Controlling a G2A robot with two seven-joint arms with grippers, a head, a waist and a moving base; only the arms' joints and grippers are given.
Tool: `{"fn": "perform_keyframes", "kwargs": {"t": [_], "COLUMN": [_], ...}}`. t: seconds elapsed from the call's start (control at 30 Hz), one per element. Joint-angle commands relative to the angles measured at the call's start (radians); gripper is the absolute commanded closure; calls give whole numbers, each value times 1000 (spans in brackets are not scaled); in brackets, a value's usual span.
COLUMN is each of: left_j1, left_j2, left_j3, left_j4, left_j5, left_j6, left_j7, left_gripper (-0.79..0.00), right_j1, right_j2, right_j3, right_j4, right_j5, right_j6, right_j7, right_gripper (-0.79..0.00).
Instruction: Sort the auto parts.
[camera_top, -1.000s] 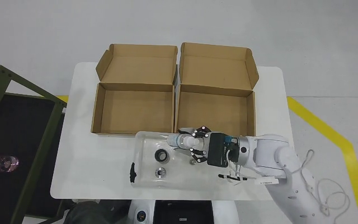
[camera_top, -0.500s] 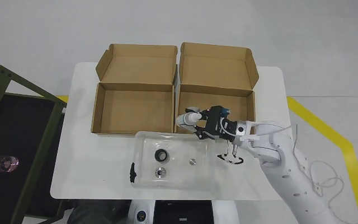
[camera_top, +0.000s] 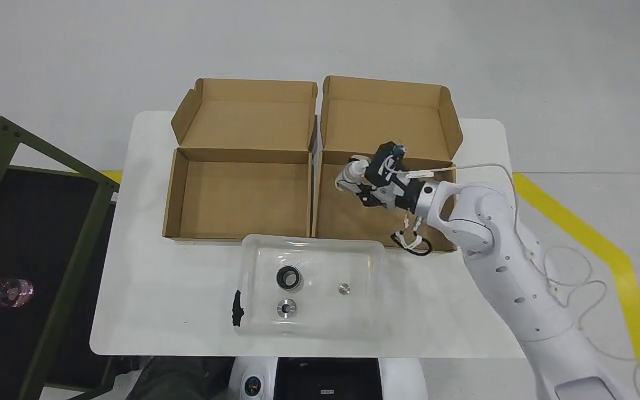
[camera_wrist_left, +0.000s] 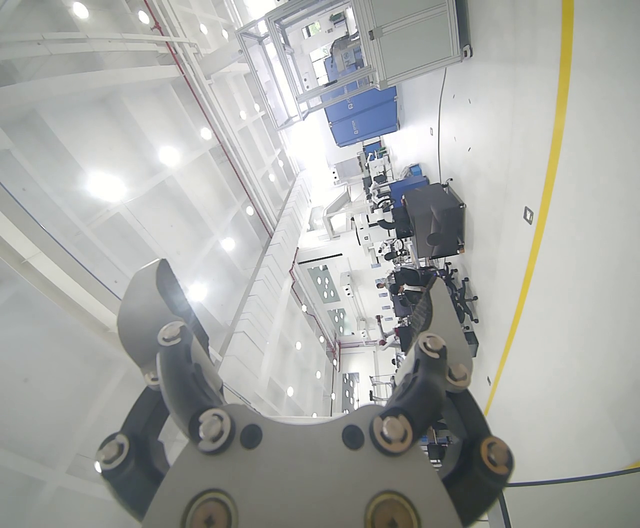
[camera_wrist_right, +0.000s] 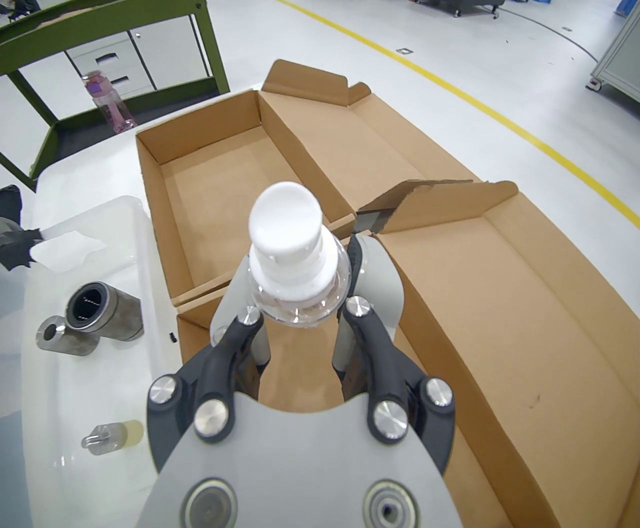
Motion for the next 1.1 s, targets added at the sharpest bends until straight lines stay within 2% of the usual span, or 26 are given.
{"fn": "perform_keyframes", "kwargs": {"t": [0.0, 0.27, 0.67, 0.7, 0.77, 0.8, 0.9, 0.93, 0.97, 1.07], "left_j1": [0, 0, 0, 0, 0, 0, 0, 0, 0, 0], "left_j2": [0, 0, 0, 0, 0, 0, 0, 0, 0, 0], "left_j3": [0, 0, 0, 0, 0, 0, 0, 0, 0, 0], "left_j4": [0, 0, 0, 0, 0, 0, 0, 0, 0, 0], "left_j5": [0, 0, 0, 0, 0, 0, 0, 0, 0, 0], "left_j6": [0, 0, 0, 0, 0, 0, 0, 0, 0, 0], "left_j7": [0, 0, 0, 0, 0, 0, 0, 0, 0, 0], "left_gripper": [-785, -785, -785, -785, -785, -785, -785, -785, -785, -785], "right_j1": [24, 96, 140, 143, 146, 147, 151, 152, 152, 150], "right_j2": [-6, -34, -61, -63, -66, -67, -72, -73, -74, -72], "right_j3": [-20, -104, -167, -170, -175, -178, -183, -184, -184, -171], "right_j4": [37, 162, 270, 276, 289, 295, 309, 311, 309, 291], "right_j5": [-6, -38, -85, -88, -91, -91, -90, -88, -88, -86], "right_j6": [13, 63, 102, 101, 102, 101, 100, 98, 94, 80], "right_j7": [-3, -19, -47, -50, -56, -59, -67, -69, -71, -81], "right_gripper": [0, 0, 0, -37, -262, -323, -382, -437, -536, -619]}}
